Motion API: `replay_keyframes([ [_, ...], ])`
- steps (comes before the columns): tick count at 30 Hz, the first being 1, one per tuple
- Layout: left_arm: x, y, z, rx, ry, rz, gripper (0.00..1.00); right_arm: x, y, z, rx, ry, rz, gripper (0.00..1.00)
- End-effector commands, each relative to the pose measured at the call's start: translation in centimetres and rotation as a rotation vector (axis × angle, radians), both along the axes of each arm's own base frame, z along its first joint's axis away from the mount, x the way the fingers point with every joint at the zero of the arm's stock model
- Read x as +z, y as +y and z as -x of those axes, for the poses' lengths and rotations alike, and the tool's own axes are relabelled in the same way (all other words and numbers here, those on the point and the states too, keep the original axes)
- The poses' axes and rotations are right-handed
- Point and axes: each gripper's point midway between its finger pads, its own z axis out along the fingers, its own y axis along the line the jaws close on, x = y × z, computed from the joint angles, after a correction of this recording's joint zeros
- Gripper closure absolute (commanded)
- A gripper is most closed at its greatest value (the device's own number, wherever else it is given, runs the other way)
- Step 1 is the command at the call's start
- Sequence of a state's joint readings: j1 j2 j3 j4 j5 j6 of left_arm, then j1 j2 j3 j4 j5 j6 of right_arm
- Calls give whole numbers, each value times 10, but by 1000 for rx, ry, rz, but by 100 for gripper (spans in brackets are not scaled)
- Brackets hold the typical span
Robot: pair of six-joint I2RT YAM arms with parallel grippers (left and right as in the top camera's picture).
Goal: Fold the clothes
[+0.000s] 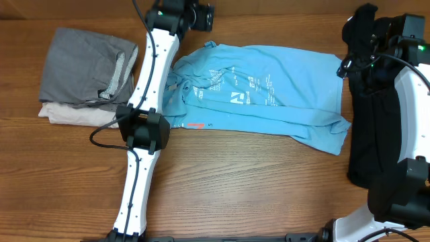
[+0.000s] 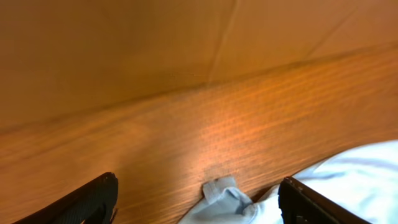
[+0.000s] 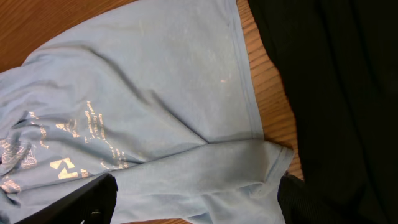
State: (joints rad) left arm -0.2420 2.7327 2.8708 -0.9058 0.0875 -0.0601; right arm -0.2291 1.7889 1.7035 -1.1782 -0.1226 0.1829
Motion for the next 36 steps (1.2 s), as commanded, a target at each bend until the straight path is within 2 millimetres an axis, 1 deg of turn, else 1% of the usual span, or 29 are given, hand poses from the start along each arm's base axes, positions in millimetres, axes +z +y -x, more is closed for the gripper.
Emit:
replay_keyframes([
  [1,-39,-7,2,-26,66,19,14,11,-2,-5,2,-35,19,13],
  [3,-56,-4,0,-29,76,10,12,11,-3,-6,1,-40,21,13],
  [5,-65,-3,-2,-26,76,10,12,11,-3,-6,1,-42,21,13],
  [13,-85,-8,-7,-40,59,33,16,11,-3,-6,2,-42,21,13],
  [19,-107,-14,-8,-52,76,67,18,11,-3,-6,2,-42,21,13],
  [20,-114,-15,-8,-57,82,71,18,11,-3,-6,1,-42,21,13],
  [25,-119,-18,-7,-62,88,77,23,11,-3,-6,1,-42,22,13],
  [29,-128,-18,-6,-53,105,82,25,11,-4,-6,0,-41,25,13],
  [33,-133,-18,-5,-38,121,95,32,11,-4,-6,-1,-40,30,13],
  [36,-137,-23,-1,-47,135,96,39,11,-4,-6,-1,-41,30,13],
])
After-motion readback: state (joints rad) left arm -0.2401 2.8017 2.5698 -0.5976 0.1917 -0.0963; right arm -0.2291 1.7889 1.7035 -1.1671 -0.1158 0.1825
